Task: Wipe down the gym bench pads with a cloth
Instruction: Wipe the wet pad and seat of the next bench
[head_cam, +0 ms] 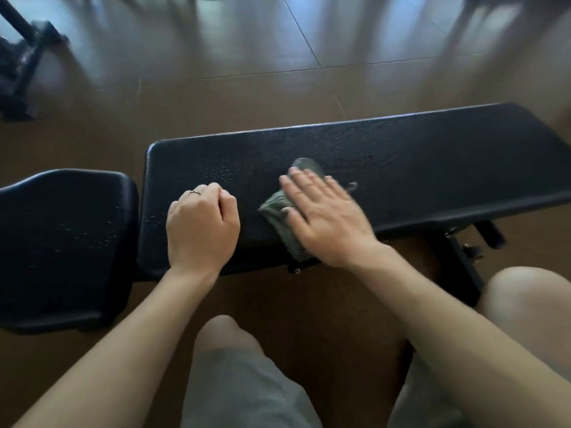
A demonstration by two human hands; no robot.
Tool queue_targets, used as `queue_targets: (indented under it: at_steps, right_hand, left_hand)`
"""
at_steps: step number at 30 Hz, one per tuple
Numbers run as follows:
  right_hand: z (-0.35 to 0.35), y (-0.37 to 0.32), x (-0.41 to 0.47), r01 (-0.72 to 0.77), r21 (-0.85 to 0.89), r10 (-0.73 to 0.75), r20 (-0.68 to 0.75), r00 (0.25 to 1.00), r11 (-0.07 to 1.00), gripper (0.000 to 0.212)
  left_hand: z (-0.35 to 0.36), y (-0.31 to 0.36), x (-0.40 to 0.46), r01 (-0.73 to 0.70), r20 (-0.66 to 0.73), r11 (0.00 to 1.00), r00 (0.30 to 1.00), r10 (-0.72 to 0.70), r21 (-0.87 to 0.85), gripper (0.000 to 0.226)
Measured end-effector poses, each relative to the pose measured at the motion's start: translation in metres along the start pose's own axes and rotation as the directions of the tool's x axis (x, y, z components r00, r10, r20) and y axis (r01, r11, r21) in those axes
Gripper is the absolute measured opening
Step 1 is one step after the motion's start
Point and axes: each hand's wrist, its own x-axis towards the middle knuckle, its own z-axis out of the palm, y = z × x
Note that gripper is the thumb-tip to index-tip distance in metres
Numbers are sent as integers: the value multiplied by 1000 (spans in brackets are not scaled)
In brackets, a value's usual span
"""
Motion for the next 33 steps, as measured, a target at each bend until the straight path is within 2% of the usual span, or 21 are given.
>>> queue_targets:
  at_steps: [4, 6, 8, 11, 13, 15, 17, 20, 22, 23, 25, 27, 30, 32, 33]
  right_hand:
    - [-1, 33, -19, -329, 12, 329, -4, 944, 944, 63]
    - [2, 12, -10, -370, 33, 371, -33, 928, 928, 66]
    - [7, -28, 3, -266, 55, 269, -54, 962, 962, 72]
    - [14, -79, 11, -10, 50, 11, -24, 1000, 999, 69]
    - [13, -82, 9, 98, 48, -98, -2, 995, 994, 63]
    - [10, -58, 2, 139, 18, -139, -6, 990, 990, 62]
    - [7, -19, -7, 49, -28, -50, -50, 998, 998, 64]
    - [2, 35, -23, -215, -39, 211, -84, 974, 976, 70]
    - [4, 33, -22, -332, -3, 330, -89, 940, 943, 74]
    - [6, 19, -17, -344, 7, 343, -112, 933, 939, 74]
    - [14, -21, -6, -247, 17, 247, -168, 954, 969, 70]
    - [22, -64, 3, -41, 14, 43, -166, 985, 999, 64]
    - [25, -90, 2, 196, 2, -194, -135, 972, 981, 61]
    - [21, -63, -9, 237, -19, -238, -123, 963, 971, 61]
    - [20, -41, -17, 195, -22, -196, -125, 973, 981, 61]
  left_hand:
    - [-16, -30, -5, -124, 20, 987, 992, 122, 103, 39]
    - [-19, -37, -6, -90, -10, 992, 996, 92, 89, 39]
    - [-17, -35, -6, -47, -34, 996, 998, 50, 76, 38]
    - [-15, -33, -6, -31, -65, 997, 997, 35, 68, 36]
    - [-15, -38, -6, -7, -77, 999, 997, 11, 53, 37]
    - [-16, -40, -6, 3, -70, 999, 998, 1, 48, 37]
    - [-14, -38, -6, -5, -62, 999, 998, 8, 51, 37]
    - [-14, -35, -6, -10, -73, 999, 997, 13, 36, 36]
    - [-13, -35, -5, -18, -74, 999, 997, 21, 39, 33]
    - [-12, -35, -6, -21, -77, 999, 997, 24, 42, 32]
    - [-13, -35, -6, -12, -80, 999, 997, 15, 38, 30]
    - [-14, -35, -6, 0, -81, 999, 997, 3, 32, 27]
    - [-15, -36, -6, 16, -67, 999, 998, -13, 41, 28]
    - [-15, -38, -7, 25, -53, 999, 998, -23, 27, 31]
    - [-15, -38, -7, 28, -53, 999, 998, -27, 18, 32]
